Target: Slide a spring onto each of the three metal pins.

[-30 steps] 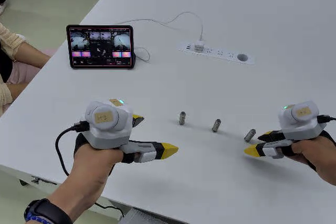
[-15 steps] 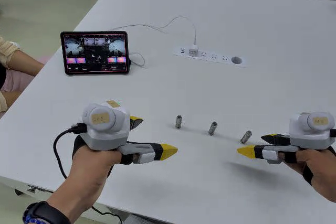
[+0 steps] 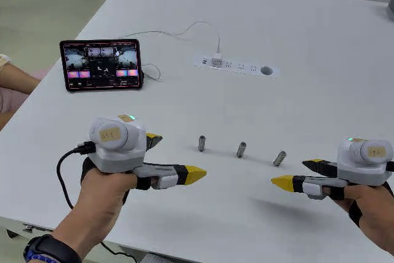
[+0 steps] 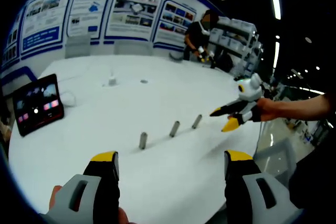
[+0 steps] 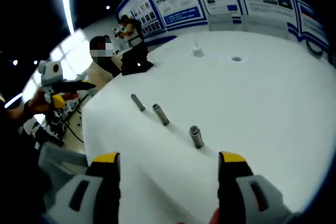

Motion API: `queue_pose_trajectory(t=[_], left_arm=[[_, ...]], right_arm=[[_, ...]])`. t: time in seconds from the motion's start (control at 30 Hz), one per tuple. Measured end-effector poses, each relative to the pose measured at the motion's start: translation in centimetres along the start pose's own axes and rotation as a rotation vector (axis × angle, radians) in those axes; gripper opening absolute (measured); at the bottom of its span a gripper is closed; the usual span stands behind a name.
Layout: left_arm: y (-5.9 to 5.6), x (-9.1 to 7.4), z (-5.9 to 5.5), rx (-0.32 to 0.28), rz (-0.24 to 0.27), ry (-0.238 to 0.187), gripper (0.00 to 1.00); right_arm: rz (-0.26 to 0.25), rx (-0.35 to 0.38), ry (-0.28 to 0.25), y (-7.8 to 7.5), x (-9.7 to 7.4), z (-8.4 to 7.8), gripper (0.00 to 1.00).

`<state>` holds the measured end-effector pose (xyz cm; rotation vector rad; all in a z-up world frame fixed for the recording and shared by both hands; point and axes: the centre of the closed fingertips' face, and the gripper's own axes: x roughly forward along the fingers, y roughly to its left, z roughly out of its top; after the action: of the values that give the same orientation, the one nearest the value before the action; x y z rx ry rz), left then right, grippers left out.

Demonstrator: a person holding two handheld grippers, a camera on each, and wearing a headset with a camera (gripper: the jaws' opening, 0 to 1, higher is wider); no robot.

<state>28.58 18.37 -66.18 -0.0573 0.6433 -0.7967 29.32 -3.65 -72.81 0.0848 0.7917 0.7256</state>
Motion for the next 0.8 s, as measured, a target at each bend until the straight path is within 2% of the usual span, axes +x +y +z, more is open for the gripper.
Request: queue_pose_trajectory(t=[0.23,0.47,0.67,0.8], left_arm=[[-0.3,0.1,0.5,0.005,-0.015,-0.013,0.85],[-0.1,0.1,0.8,-0.001,-0.023,-0.027,0.87],[0.1,0.1,0.9,-0.010,-0.024,-0.027,0.94],[0.4,0.1,0.8,-0.017,-0.026,-0.023,0.93]], right_arm=[[-0.021,-0.012,-0.043,0.4,-1.1,0.6,0.81],[-0.036,-0.017,-0.052,0.9,-1.9,0.0,0.83],[-0.042,-0.012,-0.059,1.5,-2.5,-0.3,0.83],[-0.049,-0.004,-0.066,1.6,-2.8,-0.3,0.83]])
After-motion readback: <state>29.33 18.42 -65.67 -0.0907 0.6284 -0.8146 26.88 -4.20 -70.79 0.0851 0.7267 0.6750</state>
